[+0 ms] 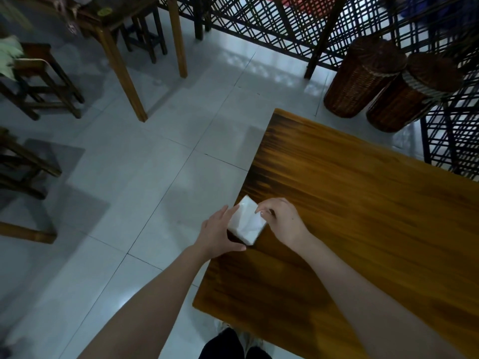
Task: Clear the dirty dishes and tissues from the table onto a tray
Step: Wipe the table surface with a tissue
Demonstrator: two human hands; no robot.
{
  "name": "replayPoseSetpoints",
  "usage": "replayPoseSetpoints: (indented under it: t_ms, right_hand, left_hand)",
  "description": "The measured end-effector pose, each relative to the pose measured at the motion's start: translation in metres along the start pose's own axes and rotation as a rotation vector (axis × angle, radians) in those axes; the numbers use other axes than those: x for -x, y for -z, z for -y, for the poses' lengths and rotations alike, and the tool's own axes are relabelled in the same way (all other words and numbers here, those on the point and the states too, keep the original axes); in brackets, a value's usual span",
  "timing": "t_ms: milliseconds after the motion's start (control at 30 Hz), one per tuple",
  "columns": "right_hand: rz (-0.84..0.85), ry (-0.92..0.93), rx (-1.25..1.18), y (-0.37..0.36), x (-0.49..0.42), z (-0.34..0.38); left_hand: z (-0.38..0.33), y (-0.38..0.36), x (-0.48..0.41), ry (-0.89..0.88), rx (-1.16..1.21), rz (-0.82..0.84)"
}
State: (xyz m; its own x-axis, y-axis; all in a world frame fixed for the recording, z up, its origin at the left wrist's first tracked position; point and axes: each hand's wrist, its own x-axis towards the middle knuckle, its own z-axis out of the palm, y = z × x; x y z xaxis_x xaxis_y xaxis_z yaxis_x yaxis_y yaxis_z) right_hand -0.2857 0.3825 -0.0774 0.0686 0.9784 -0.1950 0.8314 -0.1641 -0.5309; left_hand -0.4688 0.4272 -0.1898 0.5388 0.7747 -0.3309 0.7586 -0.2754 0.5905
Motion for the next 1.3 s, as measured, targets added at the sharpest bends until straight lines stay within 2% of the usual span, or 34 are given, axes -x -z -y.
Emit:
replayPoseSetpoints:
  t_ms: [200, 300, 467, 900, 1133, 1300]
  right_hand:
    - [0.035, -0.035, 0.03, -0.004, -0.006, 0.002]
    - [-0.006, -0.057, 0.062, -0.002, -0.008, -0.001]
    - [-0.056, -0.104, 0.019, -0.001, -0.005, -0.004]
    - [-0.025, -0.121, 0.026, 0.006, -0.004, -0.011]
    - [-0.157, -0.17, -0.052, 0.031, 0.0, -0.021]
    - [-0.351, -0.249, -0.086, 0.06, 0.008, -0.028]
  left_hand:
    - [-0.003, -0.014, -0.001, 0.01, 0.013, -0.024]
    - [-0.005, -0.018, -0.003, 0.033, 0.062, -0.065]
    - [-0.006, -0.022, -0.006, 0.056, 0.08, -0.021]
    - [-0.026, -0.027, -0.022, -0.061, 0.014, -0.049]
    - [-0.023, -0.016, -0.027, -0.038, -0.005, 0.005]
    - [-0.019, -0.014, -0.031, -0.043, -0.025, -0.007]
